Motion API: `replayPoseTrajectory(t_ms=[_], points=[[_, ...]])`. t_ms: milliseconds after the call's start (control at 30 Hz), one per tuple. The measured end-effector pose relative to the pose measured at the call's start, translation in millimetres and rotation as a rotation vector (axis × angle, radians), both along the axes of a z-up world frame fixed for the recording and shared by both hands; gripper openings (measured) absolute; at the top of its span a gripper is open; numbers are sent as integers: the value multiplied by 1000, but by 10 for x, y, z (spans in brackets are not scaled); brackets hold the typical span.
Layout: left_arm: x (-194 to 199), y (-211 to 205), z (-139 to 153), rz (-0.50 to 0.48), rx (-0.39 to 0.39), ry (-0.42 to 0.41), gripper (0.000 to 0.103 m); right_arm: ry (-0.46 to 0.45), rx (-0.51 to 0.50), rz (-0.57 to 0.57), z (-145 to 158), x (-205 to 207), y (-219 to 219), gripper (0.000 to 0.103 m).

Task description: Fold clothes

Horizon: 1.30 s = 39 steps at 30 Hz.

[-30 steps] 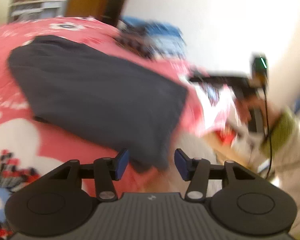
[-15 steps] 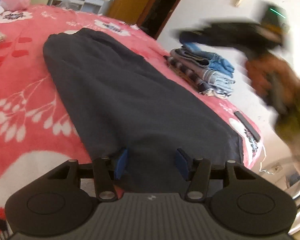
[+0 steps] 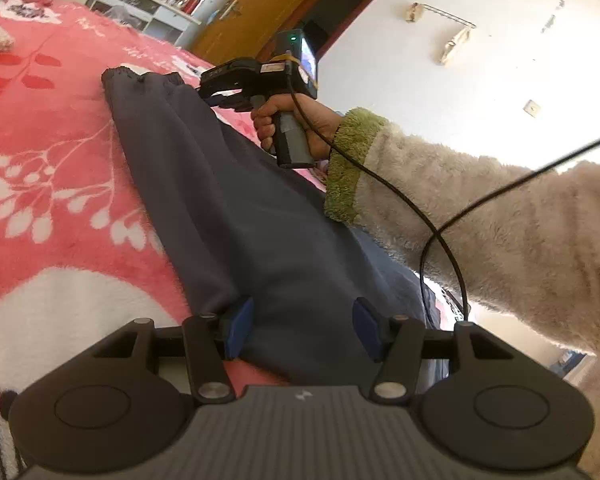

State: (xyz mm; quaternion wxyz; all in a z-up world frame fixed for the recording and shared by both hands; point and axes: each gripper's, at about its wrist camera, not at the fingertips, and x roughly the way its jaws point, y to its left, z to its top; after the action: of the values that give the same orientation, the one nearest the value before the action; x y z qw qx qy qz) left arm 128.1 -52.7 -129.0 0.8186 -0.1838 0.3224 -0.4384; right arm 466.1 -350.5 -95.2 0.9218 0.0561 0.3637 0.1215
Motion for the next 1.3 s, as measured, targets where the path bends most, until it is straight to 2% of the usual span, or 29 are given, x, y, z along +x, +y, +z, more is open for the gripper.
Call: replayPoseTrajectory(t_ms=[67, 167, 267, 400, 467, 567, 633, 700, 800, 967, 1033, 1167, 1267, 1300], points=[[23, 0, -9, 0, -4, 2, 57, -42, 23, -25, 128, -106, -73, 20], [57, -1, -21, 0, -9, 5, 57, -54, 102, 8, 244, -229, -122, 20], [88, -8, 1, 16, -8, 30, 57, -6, 29, -23, 210, -248, -89, 20], [133, 11, 52, 52, -7, 69, 63, -18, 93, -101, 516, -608, -389, 20], [97, -2, 97, 68, 9, 70, 66, -76, 104, -135, 857, -1041, -646, 21], [2, 12, 198, 97, 33, 63, 70, -145, 68, -196, 1316, -1807, -1018, 23], [-88, 22, 276, 113, 46, 58, 72, -174, 54, -245, 1546, -2386, -1260, 30], [-203, 41, 332, 118, 55, 61, 74, -189, 56, -299, 1699, -2985, -1491, 49], [-433, 67, 371, 109, 62, 108, 75, -159, 75, -331, 1601, -3707, -1660, 62], [-637, 7, 255, 68, 15, 262, 74, -77, 234, -368, 929, -4479, -1800, 66], [-647, -71, 176, 56, 4, 311, 73, -33, 338, -395, 612, -4594, -1850, 66], [-598, -193, 53, 71, -6, 379, 72, 10, 646, -448, 44, -4697, -1944, 66], [-565, -205, 33, 85, -47, 421, 72, -8, 774, -465, -194, -4720, -1975, 66], [-559, -209, 32, 87, -55, 429, 69, -18, 788, -468, -230, -4712, -1979, 66]])
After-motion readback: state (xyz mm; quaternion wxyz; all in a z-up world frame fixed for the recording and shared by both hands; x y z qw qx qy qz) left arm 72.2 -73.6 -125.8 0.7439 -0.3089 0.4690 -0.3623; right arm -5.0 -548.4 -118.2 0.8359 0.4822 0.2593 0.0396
